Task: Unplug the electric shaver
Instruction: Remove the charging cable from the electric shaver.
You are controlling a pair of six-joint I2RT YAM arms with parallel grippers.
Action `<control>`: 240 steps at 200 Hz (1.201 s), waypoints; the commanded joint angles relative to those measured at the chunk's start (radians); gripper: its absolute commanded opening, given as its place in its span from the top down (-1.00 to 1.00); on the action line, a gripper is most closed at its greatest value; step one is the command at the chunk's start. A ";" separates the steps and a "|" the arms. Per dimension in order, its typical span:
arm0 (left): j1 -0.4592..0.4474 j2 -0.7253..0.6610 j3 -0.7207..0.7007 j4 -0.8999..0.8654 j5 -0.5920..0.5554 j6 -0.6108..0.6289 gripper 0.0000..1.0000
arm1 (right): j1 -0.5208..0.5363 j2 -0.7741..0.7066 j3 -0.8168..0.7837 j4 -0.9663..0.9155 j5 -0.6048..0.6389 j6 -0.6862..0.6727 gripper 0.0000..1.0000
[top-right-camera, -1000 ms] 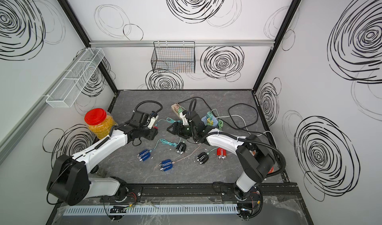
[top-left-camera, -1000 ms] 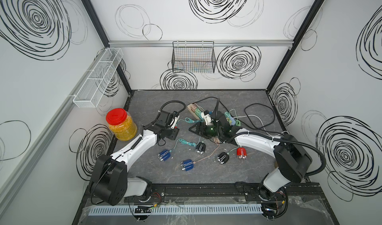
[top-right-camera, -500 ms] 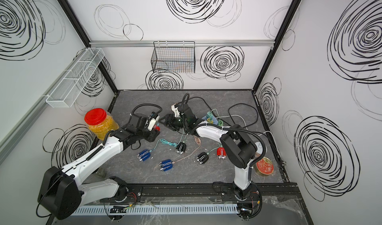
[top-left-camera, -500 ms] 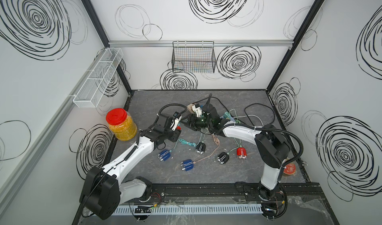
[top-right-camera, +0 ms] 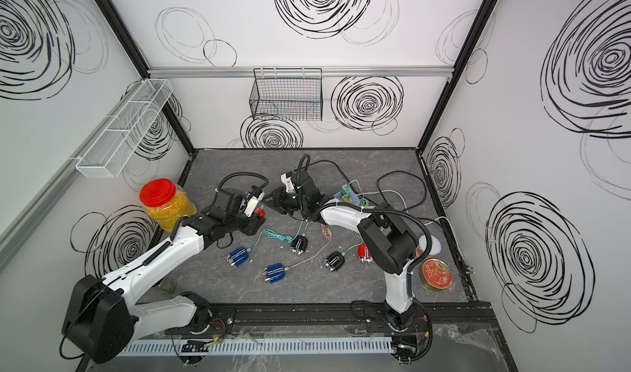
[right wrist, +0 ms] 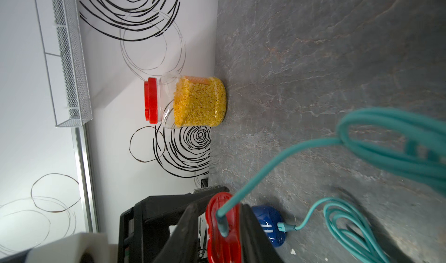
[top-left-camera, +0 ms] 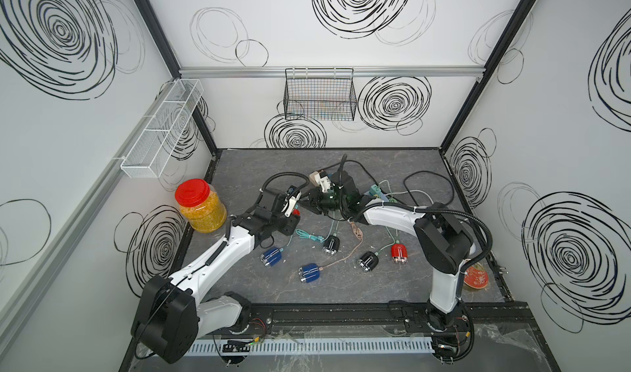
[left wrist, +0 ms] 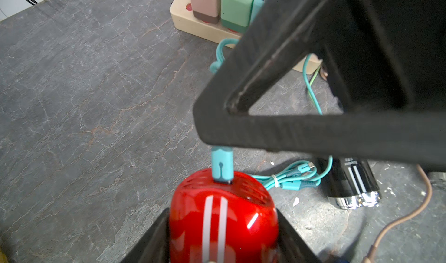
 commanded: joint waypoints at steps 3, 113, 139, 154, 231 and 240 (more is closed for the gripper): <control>-0.009 -0.020 -0.007 0.053 0.016 0.003 0.63 | 0.007 0.029 0.041 0.042 -0.006 0.013 0.49; -0.013 -0.018 -0.009 0.043 0.004 0.000 0.64 | 0.006 0.049 0.054 0.043 -0.008 0.016 1.00; -0.015 -0.003 -0.004 0.035 0.000 0.000 0.64 | -0.004 0.044 0.051 0.034 -0.001 0.009 1.00; -0.016 0.006 -0.002 0.029 -0.007 0.001 0.65 | -0.010 0.039 0.052 0.026 0.003 0.000 1.00; -0.037 0.055 0.010 -0.005 -0.047 0.007 0.67 | -0.081 0.012 0.074 -0.081 0.061 -0.090 1.00; -0.038 0.058 0.010 -0.009 -0.056 0.007 0.68 | -0.087 0.009 0.080 -0.100 0.065 -0.108 1.00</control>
